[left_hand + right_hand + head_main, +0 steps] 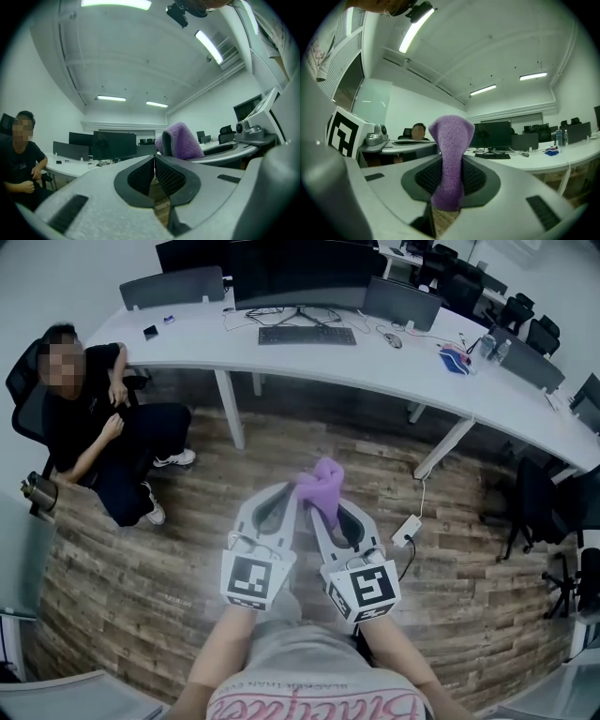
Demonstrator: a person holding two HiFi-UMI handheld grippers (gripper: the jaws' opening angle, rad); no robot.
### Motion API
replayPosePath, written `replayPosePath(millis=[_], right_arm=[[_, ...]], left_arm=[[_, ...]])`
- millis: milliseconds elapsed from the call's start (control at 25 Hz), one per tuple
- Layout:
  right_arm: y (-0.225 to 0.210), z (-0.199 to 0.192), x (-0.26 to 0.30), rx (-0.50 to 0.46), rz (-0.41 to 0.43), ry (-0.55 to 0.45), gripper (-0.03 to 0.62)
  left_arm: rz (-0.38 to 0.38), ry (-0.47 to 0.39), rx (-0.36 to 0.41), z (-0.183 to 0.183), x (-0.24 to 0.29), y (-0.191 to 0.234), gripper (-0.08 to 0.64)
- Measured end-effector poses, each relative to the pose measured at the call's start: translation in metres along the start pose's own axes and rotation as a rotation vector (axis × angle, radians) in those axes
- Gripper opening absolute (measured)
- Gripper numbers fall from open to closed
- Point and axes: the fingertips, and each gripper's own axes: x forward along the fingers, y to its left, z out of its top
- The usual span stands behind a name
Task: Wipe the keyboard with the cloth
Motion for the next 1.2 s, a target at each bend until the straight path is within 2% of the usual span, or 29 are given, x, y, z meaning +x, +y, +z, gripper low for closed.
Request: replayPosePath(millis=[240,440,560,880,1200], right_arm=[[-0.022,0.011,0.081,-0.011,-0.021,-0.008,0.087],[-0.038,0.015,0.133,-0.017,-0.025,-0.011,0.087],[-0.04,0.019,0.159,-0.018,-0.018,-0.017,0.087],[-0.059,0.02,0.195,-0.02,-0.043,0.002,0.087],[-0.097,0.026,0.246,-0.023,-0.031,-0.02,0.087]], left_arm=[[-0.016,-0.013,0.016,-0.001,0.056,0.065,0.008],[-0.025,-0.02,-0.014,-0.005,0.092,0.101,0.008],[-0.033,-0.013,-0.005,-0.008,0.105,0.122,0.008],[-0.035,-0.015,-0.03,-0.013,0.138,0.151,0.008],[-0.021,-0.007,-0.001,-0.021,0.19,0.177,0.008]])
